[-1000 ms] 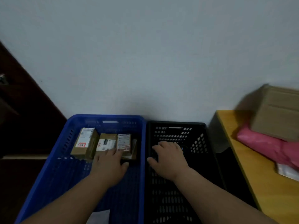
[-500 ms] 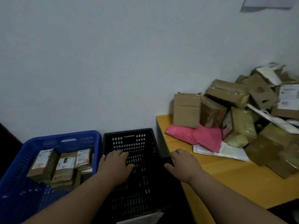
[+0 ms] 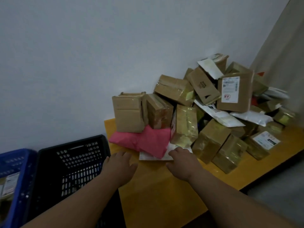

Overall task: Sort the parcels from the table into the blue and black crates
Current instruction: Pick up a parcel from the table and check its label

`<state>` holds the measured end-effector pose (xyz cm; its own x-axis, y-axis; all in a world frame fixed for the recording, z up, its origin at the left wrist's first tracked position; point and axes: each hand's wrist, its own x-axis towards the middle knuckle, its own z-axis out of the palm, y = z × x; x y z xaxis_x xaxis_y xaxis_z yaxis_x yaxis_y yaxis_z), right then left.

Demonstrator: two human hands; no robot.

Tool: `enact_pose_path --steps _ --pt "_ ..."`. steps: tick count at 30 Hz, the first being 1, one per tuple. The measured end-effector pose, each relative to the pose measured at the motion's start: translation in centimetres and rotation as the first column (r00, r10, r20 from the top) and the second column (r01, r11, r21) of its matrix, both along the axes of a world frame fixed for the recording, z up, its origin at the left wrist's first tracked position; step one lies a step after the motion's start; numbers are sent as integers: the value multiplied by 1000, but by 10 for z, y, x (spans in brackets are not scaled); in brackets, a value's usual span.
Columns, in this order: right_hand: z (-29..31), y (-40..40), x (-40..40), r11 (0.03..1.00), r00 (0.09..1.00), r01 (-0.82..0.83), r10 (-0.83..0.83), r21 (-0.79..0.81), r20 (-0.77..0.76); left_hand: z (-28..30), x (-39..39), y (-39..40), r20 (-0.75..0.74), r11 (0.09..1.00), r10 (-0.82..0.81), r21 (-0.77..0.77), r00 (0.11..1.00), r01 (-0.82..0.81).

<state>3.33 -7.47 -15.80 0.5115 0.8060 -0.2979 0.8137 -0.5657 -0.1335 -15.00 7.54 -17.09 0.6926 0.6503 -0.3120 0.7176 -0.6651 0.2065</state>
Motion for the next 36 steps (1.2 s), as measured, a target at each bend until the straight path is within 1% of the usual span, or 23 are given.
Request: enact_pose_path --steps 3,5,8,10,13,16,18,21,24,26,28,29,30,33,34,36 --pt "-3 6 22 998 999 35 -35 51 -6 -2 26 17 91 1000 18 10 996 -19" --pt "-2 15 35 993 997 73 -71 92 -18 1 44 32 174 997 70 -4 982 -71" --pt "6 40 50 989 998 60 -62 132 13 8 63 59 247 989 148 -23 958 -147" --pt "13 63 58 984 998 54 -57 169 16 13 73 81 267 982 179 7 947 -187" --pt "18 98 64 972 999 36 -36 231 -2 21 84 112 258 972 205 64 944 -228" --pt "20 132 67 970 999 3 7 242 -42 29 94 135 291 957 258 57 921 -286" --pt "23 158 72 970 995 -26 48 242 -85 36 104 149 338 939 323 4 884 -344" --pt "27 195 84 969 982 -75 113 235 -151 38 118 167 350 891 453 -152 819 -428" --pt "26 219 91 967 964 -107 157 229 -213 38 127 179 360 866 485 -323 797 -382" --pt "23 226 93 968 942 -87 157 234 -298 36 129 184 396 810 563 -439 726 -389" --pt "20 230 91 967 891 -25 136 252 -434 39 131 182 420 723 668 -558 614 -406" --pt "20 231 89 959 866 12 132 284 -482 39 132 183 433 682 715 -603 549 -414" --pt "19 232 88 950 847 43 130 310 -515 40 133 184 434 653 747 -621 503 -434" --pt "16 232 91 939 823 35 167 341 -543 43 133 190 421 580 814 -640 401 -505" --pt "16 232 93 941 814 29 174 338 -555 45 132 193 416 555 831 -669 369 -495" --pt "14 231 98 941 802 42 168 335 -573 49 132 195 385 507 858 -740 340 -441"
